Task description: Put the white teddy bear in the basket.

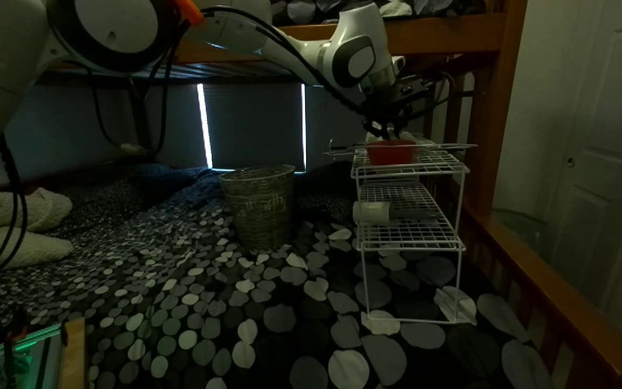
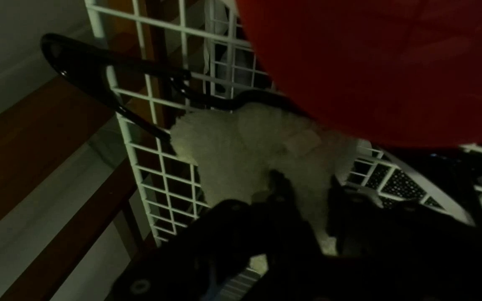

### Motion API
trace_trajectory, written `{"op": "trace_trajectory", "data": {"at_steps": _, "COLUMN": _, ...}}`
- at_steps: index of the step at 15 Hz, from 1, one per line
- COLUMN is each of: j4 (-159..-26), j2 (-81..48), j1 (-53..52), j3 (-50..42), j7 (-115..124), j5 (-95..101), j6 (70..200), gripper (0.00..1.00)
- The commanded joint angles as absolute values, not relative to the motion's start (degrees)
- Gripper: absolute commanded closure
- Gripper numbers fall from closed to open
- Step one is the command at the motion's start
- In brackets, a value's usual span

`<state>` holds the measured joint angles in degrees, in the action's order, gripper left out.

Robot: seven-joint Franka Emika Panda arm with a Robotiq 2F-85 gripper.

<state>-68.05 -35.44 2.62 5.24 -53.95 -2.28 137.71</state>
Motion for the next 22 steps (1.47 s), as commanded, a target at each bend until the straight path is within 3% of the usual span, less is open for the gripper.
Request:
{"op": "trace_trajectory", "data": {"at_steps": 1, "j4": -68.6, "j2": -34.2, "j1": 3.4, "j3": 6.1, "j7": -53.5, "j5": -1.9, "j6": 138.6, "gripper": 1.00}}
{"op": "trace_trajectory", "data": {"at_steps": 2, "j4": -69.5, "j2": -32.7, "j1": 3.5, "j3": 6.0, "j7": -53.2, "j5": -1.9, "j6": 139.5, "gripper": 0.96}}
{"op": "trace_trajectory", "data": {"at_steps": 4, "j4": -71.3, "j2": -30.4, "j1": 3.4, "j3": 5.3, "j7": -53.7, "j5": -2.8, "j6": 141.5, "gripper": 1.00}}
{"op": "trace_trajectory", "data": {"at_steps": 8, "j4": -76.7, "j2": -23.6, "j1": 4.9, "j3": 6.4, "j7": -56.7, "j5": -4.0, "j6": 141.3, "gripper": 0.97}}
{"op": "trace_trajectory", "data": {"at_steps": 15, "j4": -91.7, "j2": -8.6, "j1": 10.6, "j3": 16.6, "j7": -77.6, "j5": -24.9, "j6": 137.1, "gripper": 0.97}}
{"op": "trace_trajectory", "data": {"at_steps": 22, "j4": -104.2, "j2": 3.5, "j1": 3.0, "j3": 9.0, "j7": -72.8, "j5": -22.1, "j6": 124.2, "gripper": 0.97}}
